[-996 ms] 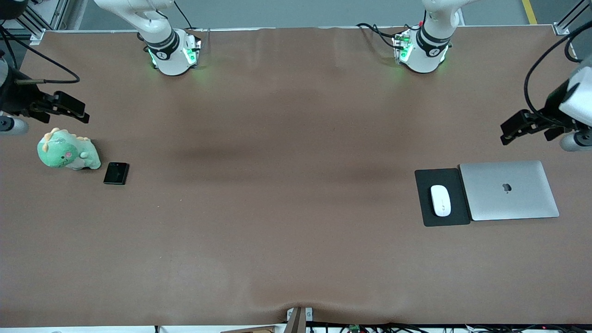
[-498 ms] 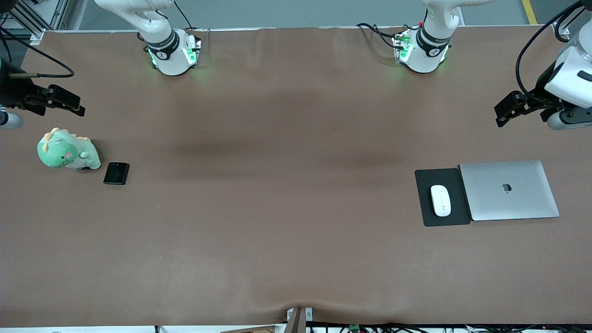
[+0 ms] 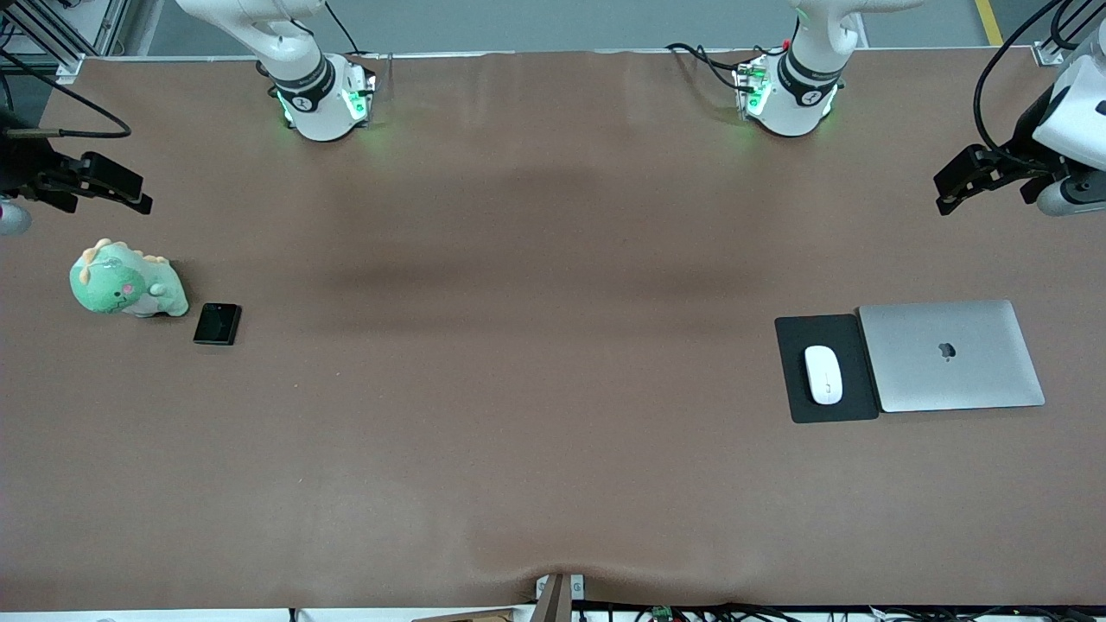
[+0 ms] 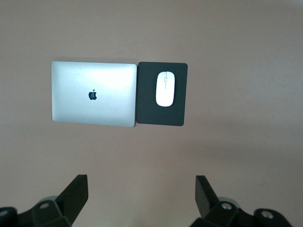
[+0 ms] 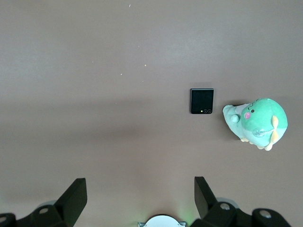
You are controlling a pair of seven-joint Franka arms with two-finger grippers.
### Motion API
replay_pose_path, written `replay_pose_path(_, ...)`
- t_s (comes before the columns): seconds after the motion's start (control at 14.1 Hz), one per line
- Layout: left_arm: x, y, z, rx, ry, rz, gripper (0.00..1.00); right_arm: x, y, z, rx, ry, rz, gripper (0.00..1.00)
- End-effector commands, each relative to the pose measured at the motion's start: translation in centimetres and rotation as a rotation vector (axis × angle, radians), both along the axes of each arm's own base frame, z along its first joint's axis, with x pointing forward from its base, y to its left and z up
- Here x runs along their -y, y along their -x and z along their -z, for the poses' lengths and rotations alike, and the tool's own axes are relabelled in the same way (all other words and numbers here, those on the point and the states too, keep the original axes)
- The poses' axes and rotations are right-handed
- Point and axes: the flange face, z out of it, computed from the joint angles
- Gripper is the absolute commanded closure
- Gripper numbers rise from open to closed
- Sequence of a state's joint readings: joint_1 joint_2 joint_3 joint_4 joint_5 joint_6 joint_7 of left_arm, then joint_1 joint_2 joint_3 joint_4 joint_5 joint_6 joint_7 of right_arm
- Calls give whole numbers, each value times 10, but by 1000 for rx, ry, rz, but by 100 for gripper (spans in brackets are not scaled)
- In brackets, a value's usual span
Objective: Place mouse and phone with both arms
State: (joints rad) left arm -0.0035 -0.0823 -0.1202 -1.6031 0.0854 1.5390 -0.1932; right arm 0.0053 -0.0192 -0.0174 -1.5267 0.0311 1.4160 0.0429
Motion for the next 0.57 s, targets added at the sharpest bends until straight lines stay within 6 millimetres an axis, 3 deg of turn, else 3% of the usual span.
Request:
replay_pose_path(0.0, -1, 8, -1, -20, 16, 81, 0, 4, 1, -16, 23, 19, 17, 0)
replay_pose_path(0.14, -4, 7, 0, -24, 18, 103, 0, 4, 0, -16, 25, 19, 15, 0)
replay_pose_path(0.28, -5, 6, 0, -23, 33, 102, 0, 1, -10, 2, -12, 20, 10, 0)
replay_pose_path(0.5, -5, 2, 0, -25, 75, 97, 0, 3, -10, -6, 6, 16, 16, 0)
